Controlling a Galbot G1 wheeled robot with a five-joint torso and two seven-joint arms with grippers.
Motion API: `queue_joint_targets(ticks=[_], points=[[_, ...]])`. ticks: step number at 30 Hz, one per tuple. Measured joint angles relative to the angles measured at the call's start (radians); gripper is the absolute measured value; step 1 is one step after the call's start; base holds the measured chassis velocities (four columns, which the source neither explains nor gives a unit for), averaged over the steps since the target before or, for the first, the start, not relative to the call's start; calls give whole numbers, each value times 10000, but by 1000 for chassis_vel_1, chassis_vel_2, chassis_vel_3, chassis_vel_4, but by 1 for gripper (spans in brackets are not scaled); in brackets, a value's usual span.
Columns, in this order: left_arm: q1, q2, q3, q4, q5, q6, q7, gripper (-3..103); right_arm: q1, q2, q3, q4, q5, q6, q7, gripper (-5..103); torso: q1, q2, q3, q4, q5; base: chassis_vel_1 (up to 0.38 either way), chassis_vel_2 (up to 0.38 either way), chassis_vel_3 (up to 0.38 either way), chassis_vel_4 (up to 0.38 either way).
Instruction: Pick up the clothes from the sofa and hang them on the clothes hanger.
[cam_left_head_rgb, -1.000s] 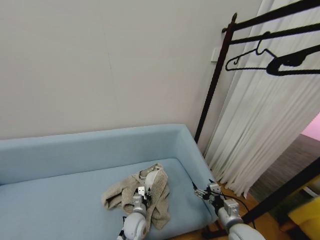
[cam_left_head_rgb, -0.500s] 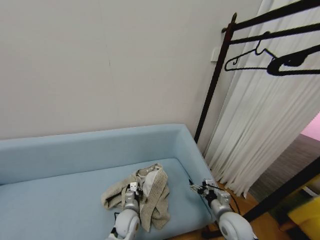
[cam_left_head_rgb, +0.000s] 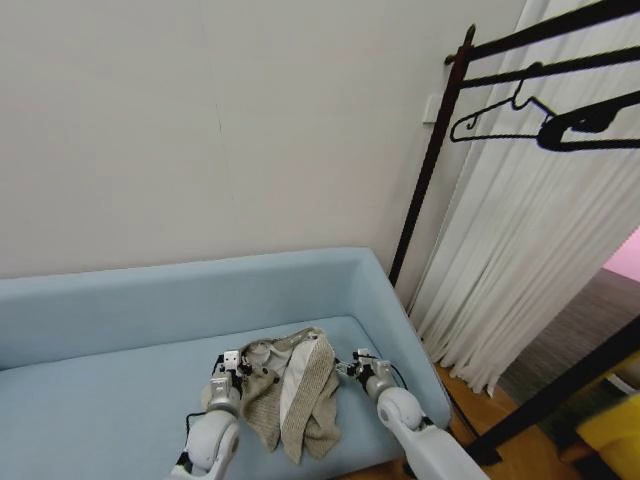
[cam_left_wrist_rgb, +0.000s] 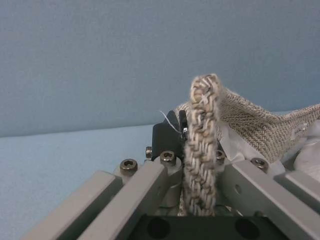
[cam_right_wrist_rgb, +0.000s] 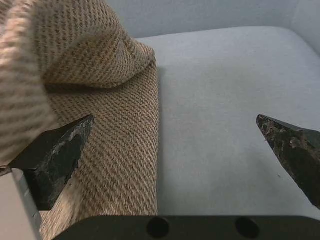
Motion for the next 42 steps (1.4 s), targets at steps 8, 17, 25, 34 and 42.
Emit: queue_joint_targets(ticks=[8,17,25,34,42], points=[[56,296,-295,-180,-233,4,129,2,515,290,-134,-560,22,121,-424,100,0,0,0,2,3,0,0,0,0],[-46,356,-441,7,-480,-9,196,2,-200,-510,228,518,-248,59,-409,100,-1,0,-2,-1,4,0,0,0,0],[-110,355,-448,223,-554,-28,211,2,-524,-1406,341,2015,833,-360,-929,100,-1,0,-2,1,2,0,0,0,0],[-102,375,-414,240,-555,-31,225,2,-91,-969,-489,2020,1808,-613,-831,100,-1,0,-2,3,3,0,0,0,0],[-125,412,-407,242,-558,-31,227,2,442,-272,-1315,933,1233,-289,-744,98,-1,0,-2,2,3,0,0,0,0]])
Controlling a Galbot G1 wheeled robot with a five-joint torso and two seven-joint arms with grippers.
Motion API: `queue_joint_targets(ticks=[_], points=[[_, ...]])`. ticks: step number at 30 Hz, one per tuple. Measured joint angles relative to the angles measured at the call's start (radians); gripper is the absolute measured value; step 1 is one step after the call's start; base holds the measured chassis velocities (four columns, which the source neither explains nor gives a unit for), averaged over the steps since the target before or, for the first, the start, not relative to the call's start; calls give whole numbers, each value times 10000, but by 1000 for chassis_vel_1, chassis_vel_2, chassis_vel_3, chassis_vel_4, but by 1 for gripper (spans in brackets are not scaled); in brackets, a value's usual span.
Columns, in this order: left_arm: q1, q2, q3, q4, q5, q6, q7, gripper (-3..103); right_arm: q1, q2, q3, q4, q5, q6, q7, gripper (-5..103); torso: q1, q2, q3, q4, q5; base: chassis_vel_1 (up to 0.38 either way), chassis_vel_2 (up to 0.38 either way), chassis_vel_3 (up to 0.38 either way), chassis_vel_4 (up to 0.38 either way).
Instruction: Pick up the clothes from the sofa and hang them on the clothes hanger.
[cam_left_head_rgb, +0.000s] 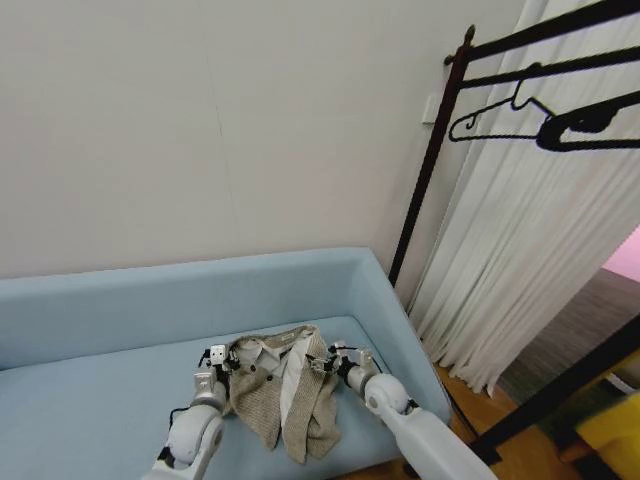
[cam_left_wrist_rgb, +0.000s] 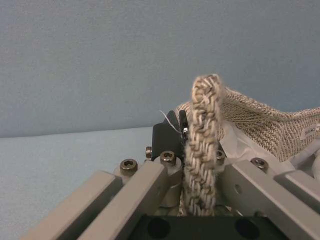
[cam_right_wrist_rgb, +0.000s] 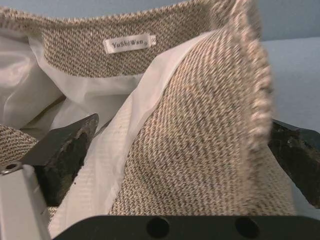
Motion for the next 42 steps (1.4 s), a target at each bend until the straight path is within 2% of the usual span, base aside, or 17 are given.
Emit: queue_joint_targets(ticks=[3,6,7,10,18,24,27,30,31,33,35,36,37,39,42], points=[[0,-18,12,1,0,0,0,2,13,85,-97,-160,-90,82,34,96,0,0,0,-1,0,0,0,0,0],[-2,-30,27,1,6,0,0,2,20,198,-180,-345,-168,167,51,81,0,0,0,-2,0,0,0,0,0],[-2,-30,27,1,6,0,0,2,20,198,-180,-345,-168,167,51,81,0,0,0,-2,0,0,0,0,0],[-10,-29,36,1,9,0,0,2,83,280,-238,-531,-208,246,50,65,0,0,0,-2,0,0,0,0,0],[-6,-28,53,-47,12,0,0,2,116,355,-74,-652,-168,409,-142,61,0,0,0,-1,0,0,0,0,0],[0,-20,63,-51,15,0,11,2,59,356,155,-790,-18,674,-703,55,0,0,0,-1,1,0,0,0,0],[-10,-8,80,-50,16,0,32,2,60,329,233,-826,4,758,-924,44,0,0,0,-1,1,0,0,0,0],[-24,-2,96,-50,16,0,36,2,93,337,244,-891,3,790,-956,41,0,0,0,-1,1,0,0,0,0],[-34,3,120,-50,16,0,39,2,161,380,267,-1017,-26,839,-969,37,0,0,0,-1,1,0,0,0,0],[-37,4,129,-49,16,0,39,2,180,395,271,-1056,-37,856,-970,37,0,0,0,-1,1,0,0,0,0],[-44,7,152,-50,16,0,41,2,244,436,294,-1181,-79,905,-971,30,0,0,0,0,1,0,0,0,0],[-46,8,160,-51,15,0,43,2,265,444,301,-1213,-90,918,-971,30,0,-1,0,0,1,0,0,0,0],[-43,8,164,-69,15,0,47,2,288,444,308,-1239,-98,938,-972,19,0,0,0,-1,1,0,0,0,0],[-39,9,164,-76,15,0,49,2,292,442,308,-1242,-98,946,-984,19,0,-1,0,-1,1,0,0,0,0],[18,9,146,-112,18,0,62,2,298,441,334,-1280,-133,1028,-1093,3,0,0,0,-1,1,0,0,0,0]])
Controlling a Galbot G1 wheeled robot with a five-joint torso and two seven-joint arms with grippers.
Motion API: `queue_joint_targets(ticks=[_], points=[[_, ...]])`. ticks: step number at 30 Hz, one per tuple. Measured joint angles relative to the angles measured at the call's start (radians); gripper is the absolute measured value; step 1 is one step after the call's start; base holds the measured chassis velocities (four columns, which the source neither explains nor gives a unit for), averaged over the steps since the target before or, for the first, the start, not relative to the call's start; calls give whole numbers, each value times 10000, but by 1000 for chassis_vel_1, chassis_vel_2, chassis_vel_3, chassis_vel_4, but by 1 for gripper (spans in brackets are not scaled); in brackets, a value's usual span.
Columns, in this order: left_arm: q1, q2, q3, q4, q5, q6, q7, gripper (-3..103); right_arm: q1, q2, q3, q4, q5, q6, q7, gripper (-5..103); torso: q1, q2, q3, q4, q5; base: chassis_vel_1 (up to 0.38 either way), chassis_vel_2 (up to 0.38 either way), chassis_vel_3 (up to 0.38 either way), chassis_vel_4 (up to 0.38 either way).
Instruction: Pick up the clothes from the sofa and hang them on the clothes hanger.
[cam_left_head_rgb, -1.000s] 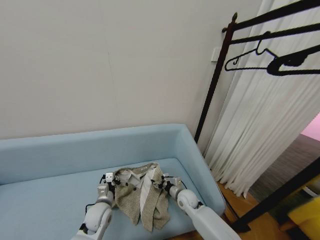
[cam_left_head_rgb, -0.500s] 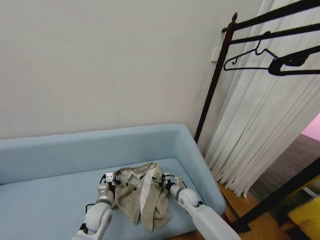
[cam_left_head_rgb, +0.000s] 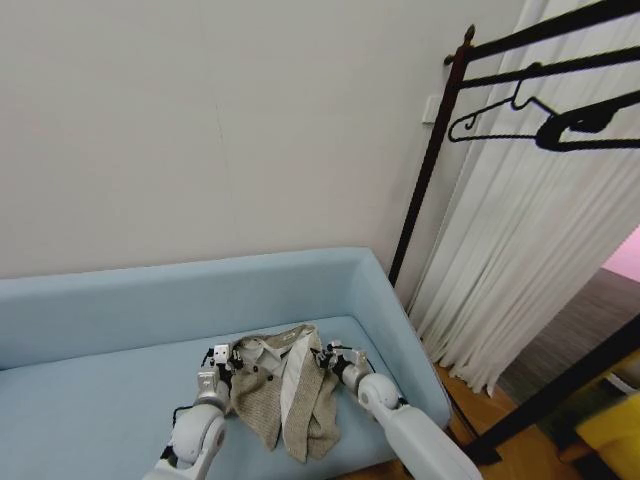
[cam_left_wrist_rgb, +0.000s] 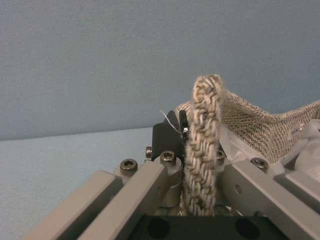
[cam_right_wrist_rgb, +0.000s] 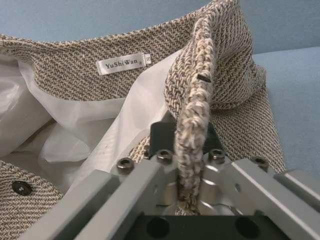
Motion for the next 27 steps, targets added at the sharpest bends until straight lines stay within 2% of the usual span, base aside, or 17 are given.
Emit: queue_joint_targets(ticks=[6,11,13,14,18,22,24,27], points=[[78,7,-31,-41,21,-15,7,2,-95,-23,36,258,-116,65,-55,1,0,0,0,0,0,0,0,0,0],[79,48,-64,-41,31,-20,11,2,-219,-269,24,955,-401,51,330,1,0,0,0,0,0,0,0,0,0],[71,106,-110,-52,29,-26,16,2,-282,-664,-63,1493,-756,-47,558,1,0,0,0,1,0,0,0,0,0],[71,106,-110,-52,29,-26,16,2,-282,-664,-63,1493,-756,-47,558,1,0,0,0,1,0,0,0,0,0],[-56,255,-327,-133,-154,-125,34,2,-468,-1536,-292,2104,-1092,-145,544,1,0,0,0,-1,0,0,0,0,0],[-157,421,-540,-228,-364,-280,133,2,-565,-1917,-298,2310,-1254,-244,507,1,0,0,0,-3,0,0,0,0,0],[-269,758,-799,-412,-597,-559,301,2,-493,-2204,-277,2500,-1428,-334,492,1,0,0,0,-2,1,0,0,0,0],[-333,1066,-920,-568,-767,-682,412,2,-273,-2299,-286,2592,-1718,-430,488,1,0,0,0,-2,0,0,0,0,0]])
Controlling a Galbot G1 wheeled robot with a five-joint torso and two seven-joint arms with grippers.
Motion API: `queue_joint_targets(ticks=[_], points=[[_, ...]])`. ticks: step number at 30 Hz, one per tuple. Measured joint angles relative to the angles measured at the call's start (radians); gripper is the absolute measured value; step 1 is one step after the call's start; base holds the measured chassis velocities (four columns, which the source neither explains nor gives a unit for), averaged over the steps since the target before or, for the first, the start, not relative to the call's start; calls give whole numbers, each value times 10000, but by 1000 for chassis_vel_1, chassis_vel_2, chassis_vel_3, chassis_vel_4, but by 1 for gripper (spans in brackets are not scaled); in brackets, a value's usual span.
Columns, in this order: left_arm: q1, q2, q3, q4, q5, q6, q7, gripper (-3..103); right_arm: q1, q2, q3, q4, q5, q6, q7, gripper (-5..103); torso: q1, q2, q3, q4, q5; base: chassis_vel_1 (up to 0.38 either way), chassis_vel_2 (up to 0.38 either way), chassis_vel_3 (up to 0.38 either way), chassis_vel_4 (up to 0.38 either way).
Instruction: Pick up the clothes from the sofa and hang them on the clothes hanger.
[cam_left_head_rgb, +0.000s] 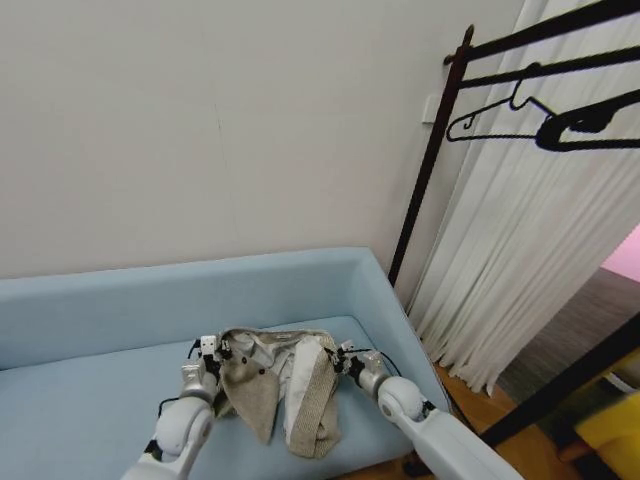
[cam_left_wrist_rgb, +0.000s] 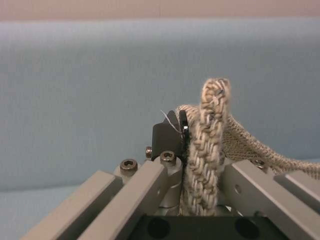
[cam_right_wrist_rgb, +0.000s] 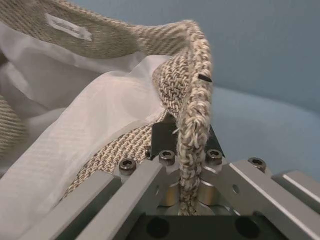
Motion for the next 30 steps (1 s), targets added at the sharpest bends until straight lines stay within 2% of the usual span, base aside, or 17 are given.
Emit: queue_joint_targets(ticks=[3,4,9,10,13,23,30], points=[[-156,719,-268,-397,-479,-93,102,2,838,-178,-284,267,-510,-293,62,1,0,0,0,6,-1,0,0,0,0],[-156,719,-268,-397,-479,-93,102,2,838,-178,-284,267,-510,-293,62,1,0,0,0,6,-1,0,0,0,0],[-531,1596,-611,-881,-1110,-133,133,2,2086,-491,-917,667,-524,-818,507,1,0,-1,1,5,-2,0,0,0,0],[-1010,2236,-861,-1178,-1678,-150,-77,2,3008,-816,-1294,960,-425,-977,744,1,1,-1,1,1,1,0,0,0,0],[-1380,2667,-1052,-1392,-2066,-154,-252,2,3654,-1101,-1451,1237,-197,-1088,884,1,1,0,1,1,0,0,0,0,0],[-2087,3361,-1229,-1636,-2681,31,-560,2,4315,-1419,-1046,1879,562,-1270,1336,1,1,0,0,2,-1,0,0,0,0],[-2505,3996,-1221,-1764,-3148,365,-653,2,3613,-1606,-604,2300,545,-1322,1441,1,1,0,0,1,1,0,0,0,0]])
